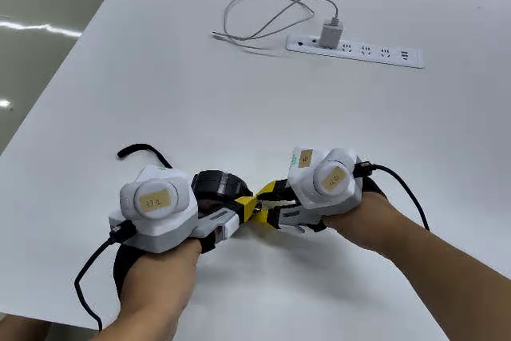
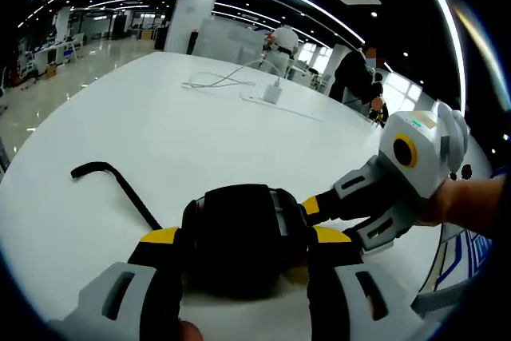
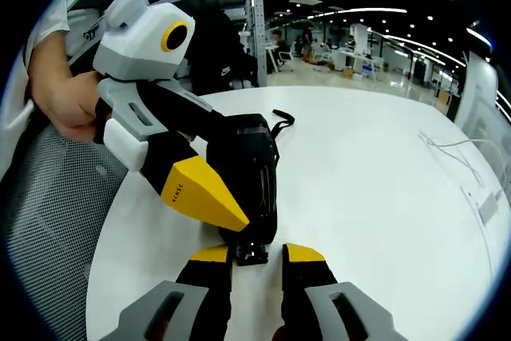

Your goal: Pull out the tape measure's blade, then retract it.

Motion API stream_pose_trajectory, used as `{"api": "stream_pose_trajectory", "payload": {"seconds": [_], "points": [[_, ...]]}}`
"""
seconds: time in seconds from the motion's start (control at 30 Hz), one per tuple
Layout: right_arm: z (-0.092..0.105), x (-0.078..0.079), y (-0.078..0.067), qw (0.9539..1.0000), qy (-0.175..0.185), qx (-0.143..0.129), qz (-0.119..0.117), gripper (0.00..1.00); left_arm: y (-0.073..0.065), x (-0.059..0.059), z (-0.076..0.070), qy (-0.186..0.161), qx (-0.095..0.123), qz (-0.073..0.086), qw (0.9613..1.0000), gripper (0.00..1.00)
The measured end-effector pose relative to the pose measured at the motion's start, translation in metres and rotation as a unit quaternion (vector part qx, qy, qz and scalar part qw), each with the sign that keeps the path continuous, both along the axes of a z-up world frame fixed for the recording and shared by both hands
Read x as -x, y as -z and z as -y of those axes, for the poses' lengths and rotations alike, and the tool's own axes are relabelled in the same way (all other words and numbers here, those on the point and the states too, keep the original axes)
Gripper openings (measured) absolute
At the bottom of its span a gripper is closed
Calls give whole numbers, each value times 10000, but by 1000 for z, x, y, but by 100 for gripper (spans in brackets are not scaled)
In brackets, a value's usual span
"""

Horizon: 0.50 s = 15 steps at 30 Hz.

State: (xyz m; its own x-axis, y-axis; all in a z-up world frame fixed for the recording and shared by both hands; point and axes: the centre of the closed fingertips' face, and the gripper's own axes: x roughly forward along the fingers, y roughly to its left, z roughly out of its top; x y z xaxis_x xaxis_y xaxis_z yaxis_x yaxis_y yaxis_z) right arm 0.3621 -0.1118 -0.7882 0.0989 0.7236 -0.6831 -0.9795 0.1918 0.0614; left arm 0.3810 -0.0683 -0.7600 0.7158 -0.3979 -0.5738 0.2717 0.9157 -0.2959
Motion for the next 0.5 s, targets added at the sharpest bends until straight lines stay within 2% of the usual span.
{"api": "stream_pose_trajectory", "payload": {"seconds": [0.5], "points": [[0,-1,-4,9999,76,-71,-30,21,-1,-1,0,37,35,14,10000,61]]}}
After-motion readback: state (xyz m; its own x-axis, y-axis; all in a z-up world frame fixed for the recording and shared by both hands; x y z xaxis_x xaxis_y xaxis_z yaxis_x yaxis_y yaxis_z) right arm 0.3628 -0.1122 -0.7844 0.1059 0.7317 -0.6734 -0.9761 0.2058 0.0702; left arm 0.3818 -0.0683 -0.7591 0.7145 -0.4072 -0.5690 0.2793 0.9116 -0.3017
